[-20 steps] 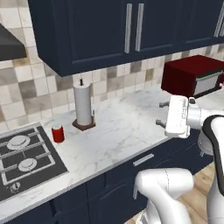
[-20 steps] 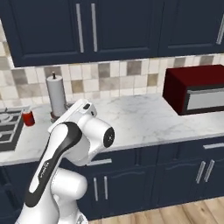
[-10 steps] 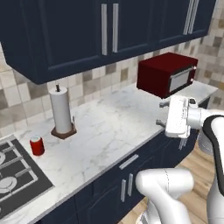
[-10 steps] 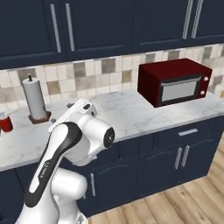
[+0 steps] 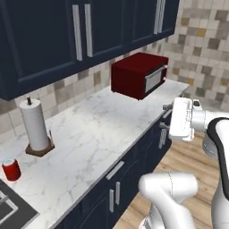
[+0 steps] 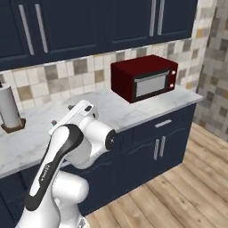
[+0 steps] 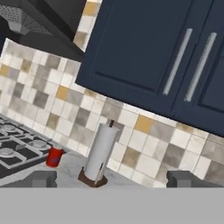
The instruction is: Four empty soda cans are scattered around the kitchen. Gather all the cans and cluster them next to the stove for recycling.
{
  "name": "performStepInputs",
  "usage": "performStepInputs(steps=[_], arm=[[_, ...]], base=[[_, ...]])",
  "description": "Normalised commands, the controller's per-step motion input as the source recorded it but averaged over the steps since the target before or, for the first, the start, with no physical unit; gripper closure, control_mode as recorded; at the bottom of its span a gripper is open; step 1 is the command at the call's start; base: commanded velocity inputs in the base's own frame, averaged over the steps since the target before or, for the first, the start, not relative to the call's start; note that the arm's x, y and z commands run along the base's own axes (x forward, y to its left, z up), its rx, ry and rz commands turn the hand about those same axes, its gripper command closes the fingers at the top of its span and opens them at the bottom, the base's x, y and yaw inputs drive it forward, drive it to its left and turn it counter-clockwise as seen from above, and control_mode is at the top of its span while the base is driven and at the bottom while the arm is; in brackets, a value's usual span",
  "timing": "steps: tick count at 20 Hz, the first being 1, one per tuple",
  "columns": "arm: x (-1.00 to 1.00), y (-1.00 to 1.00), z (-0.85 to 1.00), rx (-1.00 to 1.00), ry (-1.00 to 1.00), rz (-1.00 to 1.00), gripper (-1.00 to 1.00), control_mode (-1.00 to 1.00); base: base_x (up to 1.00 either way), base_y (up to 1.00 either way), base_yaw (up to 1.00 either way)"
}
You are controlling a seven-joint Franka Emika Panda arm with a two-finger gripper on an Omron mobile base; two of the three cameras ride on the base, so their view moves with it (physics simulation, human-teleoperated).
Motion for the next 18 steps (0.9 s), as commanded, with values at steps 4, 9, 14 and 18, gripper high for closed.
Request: performStepInputs(steps=[4, 9, 14, 18], arm=[[0.00, 0.00, 0.00, 0.00, 0.00, 0.00, -1.00, 1.00], [0.00, 0.00, 0.00, 0.00, 0.00, 0.00, -1.00, 1.00], [0.00, 0.00, 0.00, 0.00, 0.00, 0.00, -1.00, 1.00], [0.00, 0.00, 0.00, 0.00, 0.00, 0.00, -1.00, 1.00]], base=[[0.19, -0.16, -0.36], [0.25, -0.20, -0.36], [0.24, -0.09, -0.39], [0.17, 0.00, -0.45]])
